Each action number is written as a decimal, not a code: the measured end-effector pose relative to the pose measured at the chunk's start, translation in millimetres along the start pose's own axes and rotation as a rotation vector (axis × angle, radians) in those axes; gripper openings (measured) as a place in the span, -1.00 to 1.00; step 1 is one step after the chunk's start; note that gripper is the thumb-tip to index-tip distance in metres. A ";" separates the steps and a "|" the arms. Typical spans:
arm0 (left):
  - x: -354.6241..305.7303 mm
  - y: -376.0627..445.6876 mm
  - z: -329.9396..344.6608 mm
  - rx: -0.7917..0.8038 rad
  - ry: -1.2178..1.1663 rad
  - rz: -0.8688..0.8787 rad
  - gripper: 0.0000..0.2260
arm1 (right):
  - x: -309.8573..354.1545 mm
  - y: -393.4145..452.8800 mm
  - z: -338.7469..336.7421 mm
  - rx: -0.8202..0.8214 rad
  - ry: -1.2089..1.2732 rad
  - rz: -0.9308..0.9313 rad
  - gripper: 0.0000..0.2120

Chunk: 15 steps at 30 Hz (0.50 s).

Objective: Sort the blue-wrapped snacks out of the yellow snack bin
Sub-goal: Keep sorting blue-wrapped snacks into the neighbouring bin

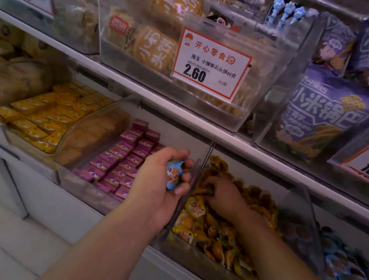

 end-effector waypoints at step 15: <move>22.6 -23.0 28.0 0.201 0.026 -0.059 -0.83 | -52.1 -51.1 -67.5 -0.017 0.420 0.435 -0.67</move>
Point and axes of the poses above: each hand's wrist, its own y-axis towards the middle knuckle, its own z-axis out of the palm, x = y × z, the point moved 1 cm from there along y, towards the middle knuckle, and after that the axes turned 15 degrees about z, right-handed, at the moved point
